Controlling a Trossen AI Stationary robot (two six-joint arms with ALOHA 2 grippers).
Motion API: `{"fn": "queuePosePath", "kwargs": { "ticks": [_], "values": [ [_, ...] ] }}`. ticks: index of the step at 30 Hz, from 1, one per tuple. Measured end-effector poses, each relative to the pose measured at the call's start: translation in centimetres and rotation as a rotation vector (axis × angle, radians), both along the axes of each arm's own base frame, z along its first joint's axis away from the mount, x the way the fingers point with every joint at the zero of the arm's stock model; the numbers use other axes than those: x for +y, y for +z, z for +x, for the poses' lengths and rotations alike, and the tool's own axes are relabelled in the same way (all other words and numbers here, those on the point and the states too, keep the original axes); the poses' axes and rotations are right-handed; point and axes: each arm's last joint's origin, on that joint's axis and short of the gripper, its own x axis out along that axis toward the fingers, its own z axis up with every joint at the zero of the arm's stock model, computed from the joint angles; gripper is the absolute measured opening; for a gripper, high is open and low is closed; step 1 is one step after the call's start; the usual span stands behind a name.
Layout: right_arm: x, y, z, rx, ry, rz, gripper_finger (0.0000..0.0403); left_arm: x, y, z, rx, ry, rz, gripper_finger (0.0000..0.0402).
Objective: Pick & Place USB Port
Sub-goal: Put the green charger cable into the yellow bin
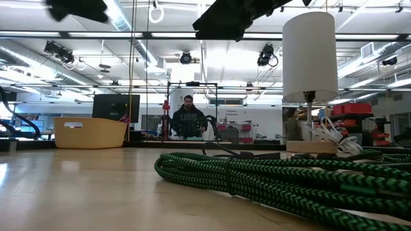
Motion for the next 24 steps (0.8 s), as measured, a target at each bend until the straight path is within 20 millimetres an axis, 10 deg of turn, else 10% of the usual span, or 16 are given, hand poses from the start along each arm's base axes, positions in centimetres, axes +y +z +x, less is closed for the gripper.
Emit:
{"fn": "queuePosePath", "kwargs": {
  "ticks": [11, 24],
  "values": [
    [0.0, 0.2, 0.1, -0.028, 0.001, 0.001, 0.0197, 6.9, 1.1, 6.6, 0.013, -0.140, 0.281, 0.0128],
    [0.0, 0.2, 0.1, -0.027, 0.001, 0.001, 0.0197, 11.0, 1.4, 7.8, 0.026, -0.241, 0.307, 0.0128]
  ]
}}
